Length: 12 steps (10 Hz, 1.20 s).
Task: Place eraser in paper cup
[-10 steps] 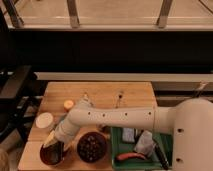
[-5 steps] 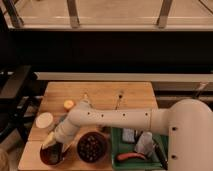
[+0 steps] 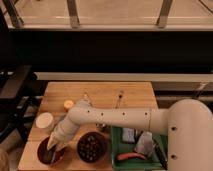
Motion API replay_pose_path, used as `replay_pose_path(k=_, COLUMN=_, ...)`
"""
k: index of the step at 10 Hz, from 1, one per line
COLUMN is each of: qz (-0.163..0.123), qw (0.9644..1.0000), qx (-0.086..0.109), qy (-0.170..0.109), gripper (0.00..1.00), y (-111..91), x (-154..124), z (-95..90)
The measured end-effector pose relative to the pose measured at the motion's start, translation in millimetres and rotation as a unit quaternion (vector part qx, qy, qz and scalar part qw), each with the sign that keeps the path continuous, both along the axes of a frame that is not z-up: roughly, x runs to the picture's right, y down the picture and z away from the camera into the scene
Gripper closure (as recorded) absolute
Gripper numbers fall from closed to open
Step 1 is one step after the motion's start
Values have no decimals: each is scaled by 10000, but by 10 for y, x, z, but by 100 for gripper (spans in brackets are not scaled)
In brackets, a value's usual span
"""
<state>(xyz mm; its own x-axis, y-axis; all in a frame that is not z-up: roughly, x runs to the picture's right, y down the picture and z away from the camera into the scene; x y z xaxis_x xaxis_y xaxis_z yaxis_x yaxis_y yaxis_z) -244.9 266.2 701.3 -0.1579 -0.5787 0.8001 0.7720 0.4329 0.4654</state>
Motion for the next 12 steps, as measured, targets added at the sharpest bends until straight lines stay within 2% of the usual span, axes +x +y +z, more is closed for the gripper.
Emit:
replay_pose_path(k=3, qz=285, qw=9995, qx=84, qy=-142, gripper=93, y=-240, x=84, z=-72)
replay_pose_path(k=5, qz=555, qw=9979, qx=176, qy=-296, gripper=93, y=-508, x=144, z=-134)
replay_pose_path(k=7, qz=733, qw=9958, qx=337, qy=-435, gripper=93, y=-868, x=201, z=-167)
replay_pose_path(k=10, qz=666, qw=9937, qx=666, qy=-611, gripper=93, y=-1340, x=277, z=-39)
replay_pose_path(k=12, qz=601, qw=9898, qx=992, qy=-823, gripper=93, y=-1580, x=308, z=59)
